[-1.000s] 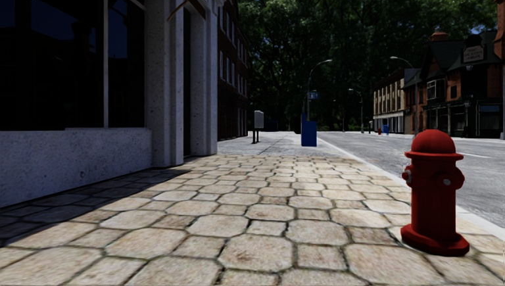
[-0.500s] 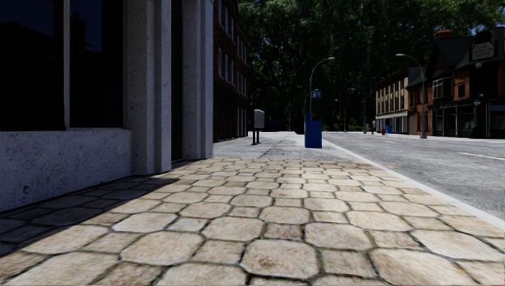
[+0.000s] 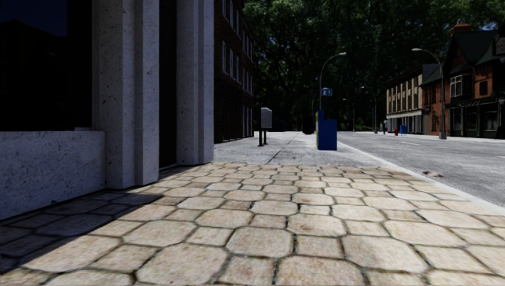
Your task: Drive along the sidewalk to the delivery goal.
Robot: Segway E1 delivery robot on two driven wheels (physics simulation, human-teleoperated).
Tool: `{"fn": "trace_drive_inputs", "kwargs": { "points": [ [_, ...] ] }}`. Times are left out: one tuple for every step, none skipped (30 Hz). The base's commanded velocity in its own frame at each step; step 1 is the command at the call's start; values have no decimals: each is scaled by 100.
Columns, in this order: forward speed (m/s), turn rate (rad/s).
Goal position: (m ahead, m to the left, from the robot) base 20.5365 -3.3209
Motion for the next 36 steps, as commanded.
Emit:
{"fn": "trace_drive_inputs", "kwargs": {
  "points": [
    [200, 0],
    [200, 0],
    [200, 0],
    [200, 0],
    [200, 0],
    [200, 0],
    [200, 0],
    [200, 0],
    [200, 0],
    [200, 0],
    [200, 0],
    [200, 0],
    [200, 0],
    [200, 0],
    [200, 0],
    [200, 0],
    [200, 0],
    [200, 0],
    [200, 0],
    [200, 0],
    [200, 0],
    [200, 0],
    [200, 0],
    [200, 0],
    [200, 0],
    [200, 0],
    [200, 0],
    [200, 0],
    [200, 0],
    [200, 0],
    [200, 0],
    [200, 0],
    [200, 0],
    [200, -12],
    [200, -30],
    [200, -30]
  ]
}}
